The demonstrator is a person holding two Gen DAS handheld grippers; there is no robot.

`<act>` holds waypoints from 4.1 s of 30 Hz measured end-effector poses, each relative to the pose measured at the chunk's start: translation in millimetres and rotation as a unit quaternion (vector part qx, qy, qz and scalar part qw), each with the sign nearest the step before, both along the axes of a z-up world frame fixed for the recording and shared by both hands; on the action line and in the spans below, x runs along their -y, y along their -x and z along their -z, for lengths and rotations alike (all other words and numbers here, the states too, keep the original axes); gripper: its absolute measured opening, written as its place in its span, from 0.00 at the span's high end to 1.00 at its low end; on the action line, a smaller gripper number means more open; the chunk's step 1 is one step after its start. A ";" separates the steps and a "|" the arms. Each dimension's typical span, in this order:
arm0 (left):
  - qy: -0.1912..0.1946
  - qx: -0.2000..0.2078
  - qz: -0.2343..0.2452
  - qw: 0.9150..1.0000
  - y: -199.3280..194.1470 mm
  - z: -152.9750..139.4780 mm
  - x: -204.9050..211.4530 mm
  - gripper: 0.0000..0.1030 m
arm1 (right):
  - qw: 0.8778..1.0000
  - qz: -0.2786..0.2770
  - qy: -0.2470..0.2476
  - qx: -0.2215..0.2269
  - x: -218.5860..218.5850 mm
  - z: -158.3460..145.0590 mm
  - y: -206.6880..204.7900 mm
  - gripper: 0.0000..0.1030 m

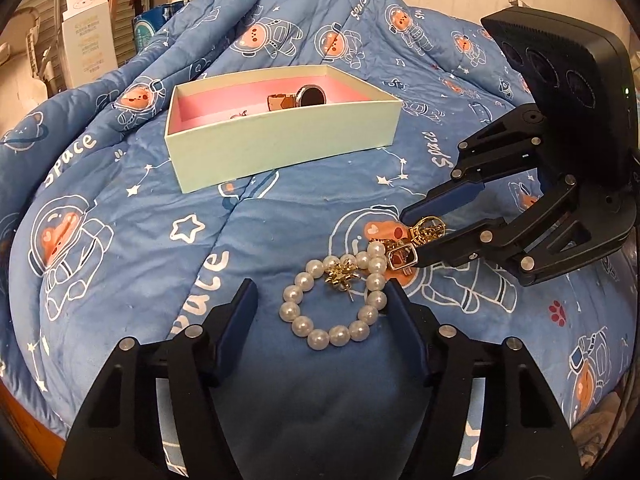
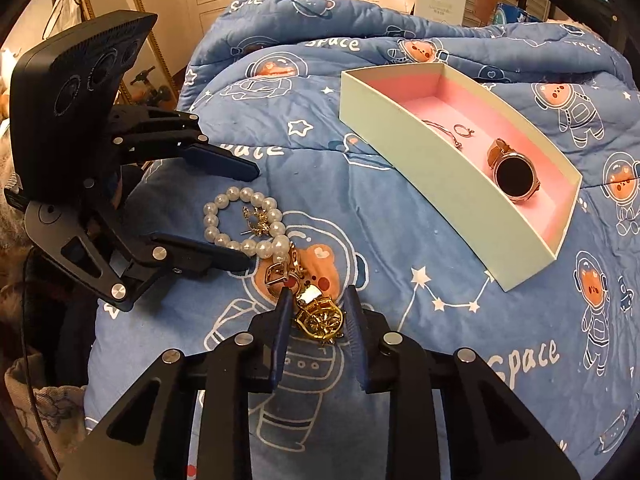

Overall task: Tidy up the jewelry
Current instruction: 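Lower the right gripper onto the gold filigree charm and close it, then grasp the pearl bracelet with the left gripper while the right holds the gold charm, then carry bracelet and charm into the pink-lined box and open both grippers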

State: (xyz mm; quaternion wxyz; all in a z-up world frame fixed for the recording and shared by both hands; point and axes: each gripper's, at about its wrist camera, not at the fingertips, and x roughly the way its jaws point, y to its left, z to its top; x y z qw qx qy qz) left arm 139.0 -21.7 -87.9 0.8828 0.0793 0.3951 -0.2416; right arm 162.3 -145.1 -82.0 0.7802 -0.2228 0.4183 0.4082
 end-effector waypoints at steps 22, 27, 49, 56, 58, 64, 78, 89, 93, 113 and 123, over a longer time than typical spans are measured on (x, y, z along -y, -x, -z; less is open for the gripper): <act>0.022 0.003 0.004 1.000 13.9 -9.3 -2.4 0.65 | 0.999 0.036 -0.018 -0.006 7.5 -3.6 -0.2 0.76; 0.044 0.008 -0.003 0.999 17.0 -19.2 -5.9 0.65 | 0.999 0.047 -0.024 -0.004 10.5 -6.1 -0.4 0.76; 0.077 0.030 -0.015 0.996 11.5 -42.9 -7.5 0.68 | 0.996 0.070 -0.046 0.005 17.6 -18.4 4.2 0.76; 0.087 0.044 -0.016 0.995 8.8 -56.3 -8.4 0.68 | 0.994 0.083 -0.065 0.003 20.2 -28.6 0.7 0.76; 0.088 0.049 -0.017 0.995 6.5 -60.7 -8.5 0.68 | 0.994 0.084 -0.070 0.004 20.5 -33.3 0.5 0.76; 0.096 0.060 -0.023 0.993 -3.5 -75.3 -11.4 0.68 | 0.993 0.089 -0.082 0.008 21.9 -47.7 -2.5 0.76; 0.109 0.067 -0.045 0.991 -41.7 -96.5 -19.8 0.68 | 0.991 0.097 -0.092 0.030 19.4 -68.5 -21.5 0.76; 0.109 0.057 -0.061 0.991 -89.5 -103.2 -25.8 0.68 | 0.987 0.129 -0.087 0.026 15.0 -76.2 -71.0 0.76; 0.102 0.047 -0.071 0.991 -109.0 -100.5 -24.6 0.68 | 0.986 0.149 -0.070 0.025 13.2 -70.2 -89.5 0.76; 0.038 -0.011 -0.073 0.997 -167.9 -65.4 9.0 0.68 | 0.975 0.218 -0.037 -0.038 7.5 -28.4 -141.5 0.76; 0.022 -0.014 -0.075 0.997 -176.6 -55.6 17.7 0.68 | 0.971 0.233 -0.014 -0.052 -1.7 -17.0 -155.3 0.76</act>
